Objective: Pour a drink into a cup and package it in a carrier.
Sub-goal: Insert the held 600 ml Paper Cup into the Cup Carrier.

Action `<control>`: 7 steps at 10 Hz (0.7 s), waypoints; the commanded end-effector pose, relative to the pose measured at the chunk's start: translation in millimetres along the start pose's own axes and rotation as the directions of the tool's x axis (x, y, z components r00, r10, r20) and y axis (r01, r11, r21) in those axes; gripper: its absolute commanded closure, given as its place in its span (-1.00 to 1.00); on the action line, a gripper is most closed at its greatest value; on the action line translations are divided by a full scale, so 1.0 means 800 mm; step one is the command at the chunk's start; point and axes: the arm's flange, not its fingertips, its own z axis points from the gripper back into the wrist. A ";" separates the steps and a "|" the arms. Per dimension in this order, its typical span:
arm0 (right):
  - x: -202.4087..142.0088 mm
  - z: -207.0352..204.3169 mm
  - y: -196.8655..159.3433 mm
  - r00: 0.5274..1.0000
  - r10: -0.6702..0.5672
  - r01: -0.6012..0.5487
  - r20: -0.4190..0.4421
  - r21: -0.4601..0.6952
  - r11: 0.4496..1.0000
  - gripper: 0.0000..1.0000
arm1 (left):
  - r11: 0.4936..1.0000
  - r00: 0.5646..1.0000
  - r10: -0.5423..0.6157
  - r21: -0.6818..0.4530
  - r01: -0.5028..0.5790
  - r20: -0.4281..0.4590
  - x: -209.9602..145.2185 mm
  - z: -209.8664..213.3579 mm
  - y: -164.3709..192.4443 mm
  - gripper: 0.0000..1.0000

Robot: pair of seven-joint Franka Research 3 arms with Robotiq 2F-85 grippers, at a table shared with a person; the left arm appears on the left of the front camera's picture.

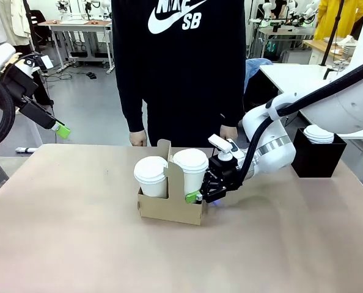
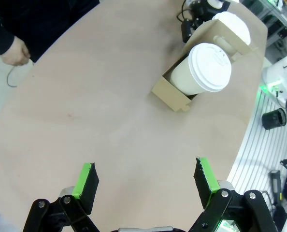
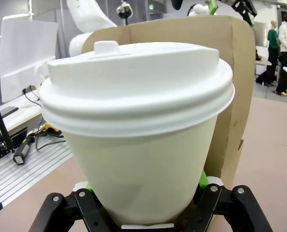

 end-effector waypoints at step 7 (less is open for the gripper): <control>0.006 0.025 0.013 0.994 0.053 -0.057 -0.097 -0.040 0.998 -1.00 | 1.000 1.000 0.013 0.003 -0.013 -0.013 0.003 0.004 -0.001 -1.00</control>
